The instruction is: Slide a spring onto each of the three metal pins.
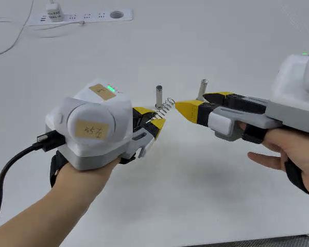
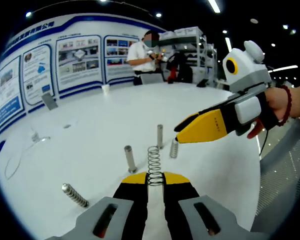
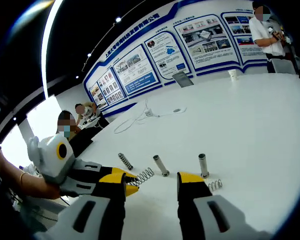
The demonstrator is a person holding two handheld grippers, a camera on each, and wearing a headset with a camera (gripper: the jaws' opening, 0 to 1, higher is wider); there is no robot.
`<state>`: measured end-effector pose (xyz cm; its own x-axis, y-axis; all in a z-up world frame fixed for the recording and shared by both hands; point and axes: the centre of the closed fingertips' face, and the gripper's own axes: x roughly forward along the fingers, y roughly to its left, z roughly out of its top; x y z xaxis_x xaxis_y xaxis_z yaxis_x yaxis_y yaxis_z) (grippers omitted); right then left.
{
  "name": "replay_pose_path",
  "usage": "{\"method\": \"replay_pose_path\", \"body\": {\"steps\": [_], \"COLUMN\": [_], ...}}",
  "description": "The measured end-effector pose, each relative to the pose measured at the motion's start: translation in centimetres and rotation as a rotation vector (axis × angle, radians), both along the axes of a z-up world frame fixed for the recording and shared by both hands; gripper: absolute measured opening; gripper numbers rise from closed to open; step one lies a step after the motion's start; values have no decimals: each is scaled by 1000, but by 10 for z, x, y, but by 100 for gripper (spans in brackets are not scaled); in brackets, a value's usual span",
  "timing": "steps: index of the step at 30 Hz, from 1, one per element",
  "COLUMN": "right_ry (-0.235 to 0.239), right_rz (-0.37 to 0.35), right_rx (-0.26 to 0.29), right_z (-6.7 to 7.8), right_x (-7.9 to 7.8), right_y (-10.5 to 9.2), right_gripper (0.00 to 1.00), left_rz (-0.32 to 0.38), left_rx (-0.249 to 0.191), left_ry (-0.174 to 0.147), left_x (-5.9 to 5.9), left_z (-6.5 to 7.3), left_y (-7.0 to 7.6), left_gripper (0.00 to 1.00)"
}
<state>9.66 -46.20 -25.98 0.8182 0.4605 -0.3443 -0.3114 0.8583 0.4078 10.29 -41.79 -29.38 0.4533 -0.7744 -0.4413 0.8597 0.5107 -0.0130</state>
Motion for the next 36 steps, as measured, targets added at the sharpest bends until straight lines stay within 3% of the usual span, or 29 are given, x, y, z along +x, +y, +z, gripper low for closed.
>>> {"method": "replay_pose_path", "body": {"steps": [8, 11, 19, 22, 36], "right_ry": [21, 30, 60, 68, 67], "right_rz": [10, 7, 4, 5, 10], "right_rx": [94, 141, 223, 248, 292], "right_z": [5, 8, 14, 15, 23], "right_x": [3, 4, 5, 5, 6], "right_y": [18, 22, 30, 33, 39], "right_gripper": [35, 31, 26, 23, 13], "left_rz": [30, 53, 80, 78, 60], "left_rx": [-94, -144, -241, -264, -322], "left_ry": [-3, 28, 61, 75, 82], "left_x": [-5, -7, -11, -14, -18], "left_z": [16, 22, 34, 36, 47], "left_y": [4, 7, 10, 9, 5], "left_gripper": [10, 10, 10, 10, 10]}}
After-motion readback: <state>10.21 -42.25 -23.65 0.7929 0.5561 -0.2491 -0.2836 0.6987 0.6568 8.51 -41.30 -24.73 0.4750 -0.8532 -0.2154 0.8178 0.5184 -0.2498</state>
